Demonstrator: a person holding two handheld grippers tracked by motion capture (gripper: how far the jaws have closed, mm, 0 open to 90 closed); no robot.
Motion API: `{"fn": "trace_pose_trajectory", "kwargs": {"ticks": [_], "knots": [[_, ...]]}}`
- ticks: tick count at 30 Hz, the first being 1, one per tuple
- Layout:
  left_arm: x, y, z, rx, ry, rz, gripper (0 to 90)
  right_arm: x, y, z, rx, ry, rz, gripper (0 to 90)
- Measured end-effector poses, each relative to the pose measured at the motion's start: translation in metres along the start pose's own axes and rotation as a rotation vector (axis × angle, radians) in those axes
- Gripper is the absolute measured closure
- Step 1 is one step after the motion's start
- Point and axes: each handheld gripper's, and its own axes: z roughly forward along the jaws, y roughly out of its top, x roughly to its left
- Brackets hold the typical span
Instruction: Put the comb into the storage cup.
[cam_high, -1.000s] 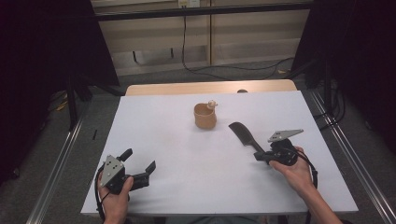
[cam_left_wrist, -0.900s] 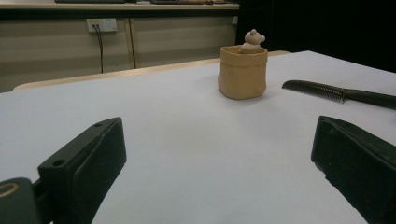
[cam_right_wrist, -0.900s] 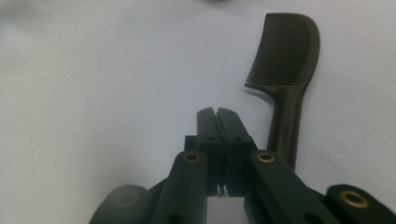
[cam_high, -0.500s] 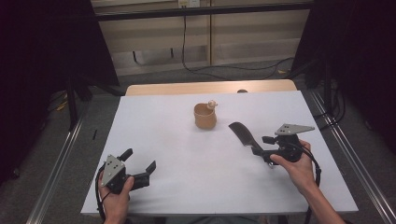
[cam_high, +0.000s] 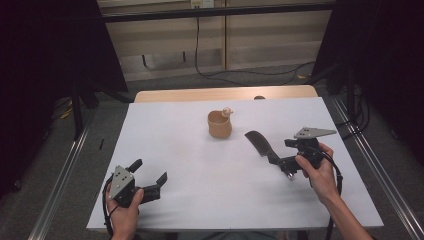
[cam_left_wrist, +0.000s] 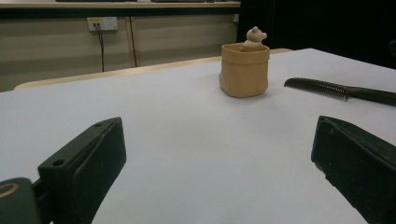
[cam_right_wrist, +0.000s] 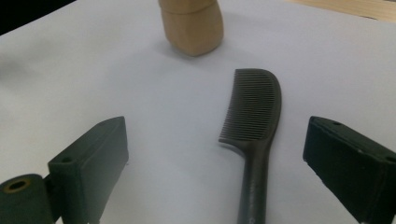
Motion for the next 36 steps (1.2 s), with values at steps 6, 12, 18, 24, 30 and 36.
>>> {"fn": "trace_pose_trajectory", "kwargs": {"ticks": [6,12,18,24,30,36], "knots": [[0.000,0.000,0.001,0.005,-0.002,0.002,3.3,-0.006,0.007,0.013,0.029,-0.045,0.007,10.1],[0.000,0.000,0.001,0.005,-0.003,0.003,3.3,-0.010,0.013,0.023,0.078,-0.064,0.010,3.5],[0.001,-0.001,0.000,0.004,0.002,-0.002,3.3,-0.016,0.019,0.032,0.154,-0.034,0.005,3.0],[0.000,0.000,0.000,0.006,0.000,0.001,3.3,-0.019,0.025,0.044,0.293,-0.042,0.013,4.1],[0.001,-0.001,0.000,0.008,0.002,0.000,3.3,-0.028,0.028,0.051,0.395,-0.010,0.040,9.6],[0.001,-0.001,0.000,0.010,0.004,0.005,3.3,-0.029,0.029,0.056,0.475,-0.014,0.045,16.9]]}}
